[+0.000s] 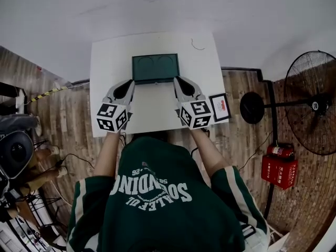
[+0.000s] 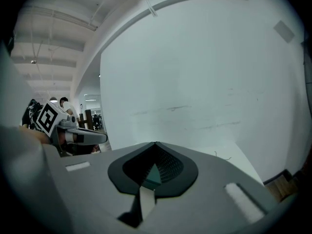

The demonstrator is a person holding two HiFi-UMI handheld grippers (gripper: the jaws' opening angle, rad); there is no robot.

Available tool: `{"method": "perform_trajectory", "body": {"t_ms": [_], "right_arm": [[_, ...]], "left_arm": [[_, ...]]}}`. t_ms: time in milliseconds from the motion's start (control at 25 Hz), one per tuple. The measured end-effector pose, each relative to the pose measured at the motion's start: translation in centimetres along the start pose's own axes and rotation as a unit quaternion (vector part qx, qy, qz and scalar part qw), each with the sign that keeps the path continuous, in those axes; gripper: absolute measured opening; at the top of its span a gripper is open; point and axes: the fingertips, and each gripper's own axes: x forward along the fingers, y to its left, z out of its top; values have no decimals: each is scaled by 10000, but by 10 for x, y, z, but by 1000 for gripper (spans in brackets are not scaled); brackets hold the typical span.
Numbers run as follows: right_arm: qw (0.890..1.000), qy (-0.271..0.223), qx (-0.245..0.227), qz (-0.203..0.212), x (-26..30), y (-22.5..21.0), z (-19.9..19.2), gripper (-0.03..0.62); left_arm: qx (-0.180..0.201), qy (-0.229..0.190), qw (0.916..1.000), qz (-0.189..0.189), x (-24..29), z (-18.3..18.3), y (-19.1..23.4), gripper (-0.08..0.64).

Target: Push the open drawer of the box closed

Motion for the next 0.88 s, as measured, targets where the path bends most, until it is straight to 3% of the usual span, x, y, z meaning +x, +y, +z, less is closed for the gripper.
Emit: {"method": "perform_trajectory", "body": {"t_ms": [880], "right_arm": [[9999, 144, 45, 59, -1, 7, -14, 2]], "left_arm": [[-21, 19, 9998, -180, 12, -3, -18, 52]]}}
